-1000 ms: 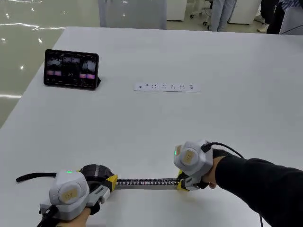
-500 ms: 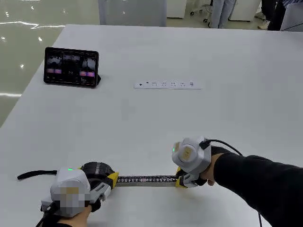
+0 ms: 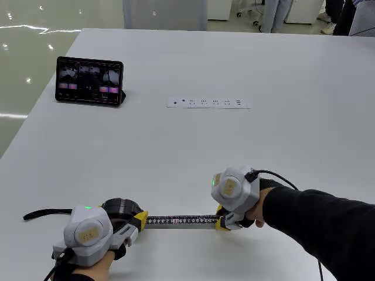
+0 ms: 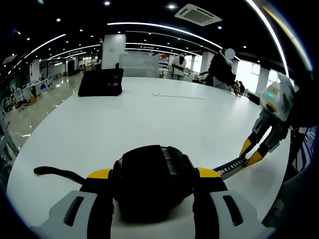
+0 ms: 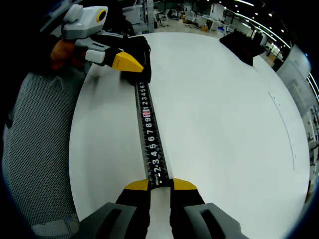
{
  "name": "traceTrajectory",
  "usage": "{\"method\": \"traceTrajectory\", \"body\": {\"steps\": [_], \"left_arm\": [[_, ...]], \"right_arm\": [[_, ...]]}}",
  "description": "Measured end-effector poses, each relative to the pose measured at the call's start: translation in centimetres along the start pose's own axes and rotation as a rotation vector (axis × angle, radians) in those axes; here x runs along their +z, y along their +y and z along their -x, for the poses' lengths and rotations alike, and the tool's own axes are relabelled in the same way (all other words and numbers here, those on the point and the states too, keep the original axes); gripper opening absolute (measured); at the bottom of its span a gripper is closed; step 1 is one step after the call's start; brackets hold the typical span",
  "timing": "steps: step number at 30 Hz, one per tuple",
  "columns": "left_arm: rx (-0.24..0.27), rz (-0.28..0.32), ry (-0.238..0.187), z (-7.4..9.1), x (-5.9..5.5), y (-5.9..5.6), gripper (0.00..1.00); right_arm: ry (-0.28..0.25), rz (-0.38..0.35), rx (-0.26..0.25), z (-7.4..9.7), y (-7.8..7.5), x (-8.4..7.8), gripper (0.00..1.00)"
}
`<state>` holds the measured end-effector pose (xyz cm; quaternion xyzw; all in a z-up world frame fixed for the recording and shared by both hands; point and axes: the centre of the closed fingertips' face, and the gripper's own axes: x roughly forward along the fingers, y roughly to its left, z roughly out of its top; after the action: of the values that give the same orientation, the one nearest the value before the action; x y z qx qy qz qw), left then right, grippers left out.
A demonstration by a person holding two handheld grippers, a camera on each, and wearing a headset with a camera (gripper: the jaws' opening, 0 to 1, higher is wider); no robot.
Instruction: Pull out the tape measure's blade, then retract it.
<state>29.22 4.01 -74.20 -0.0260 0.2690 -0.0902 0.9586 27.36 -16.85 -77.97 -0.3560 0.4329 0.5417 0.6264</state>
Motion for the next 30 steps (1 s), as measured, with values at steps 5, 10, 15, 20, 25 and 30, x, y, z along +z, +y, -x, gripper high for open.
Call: {"method": "traceTrajectory", "body": {"steps": [5, 10, 15, 20, 25, 30], "left_arm": [[0.0, -0.001, -0.001, 0.0, 0.0, 0.0, 0.6], [0.0, -0.001, -0.001, -0.1, 0.0, 0.0, 0.6], [0.001, -0.001, -0.001, -0.1, 0.0, 0.0, 0.6], [0.0, -0.001, 0.0, -0.2, 0.0, 0.1, 0.6], [0.0, 0.0, -0.001, -0.2, 0.0, 0.1, 0.6], [-0.001, 0.0, -0.001, -0.1, -0.1, 0.2, 0.6]], "right_arm": [[-0.007, 0.018, 0.006, -0.1, 0.0, 0.2, 0.11], [0.005, 0.011, 0.005, -0.1, 0.1, 0.3, 0.11], [0.008, -0.036, 0.019, -0.1, -0.1, 0.5, 0.11], [0.01, -0.022, 0.024, -0.2, 0.2, 0.7, 0.11], [0.015, 0.002, 0.022, -0.4, 0.2, 0.9, 0.11], [0.017, 0.007, 0.021, -0.5, 0.3, 1.1, 0.11]]}}
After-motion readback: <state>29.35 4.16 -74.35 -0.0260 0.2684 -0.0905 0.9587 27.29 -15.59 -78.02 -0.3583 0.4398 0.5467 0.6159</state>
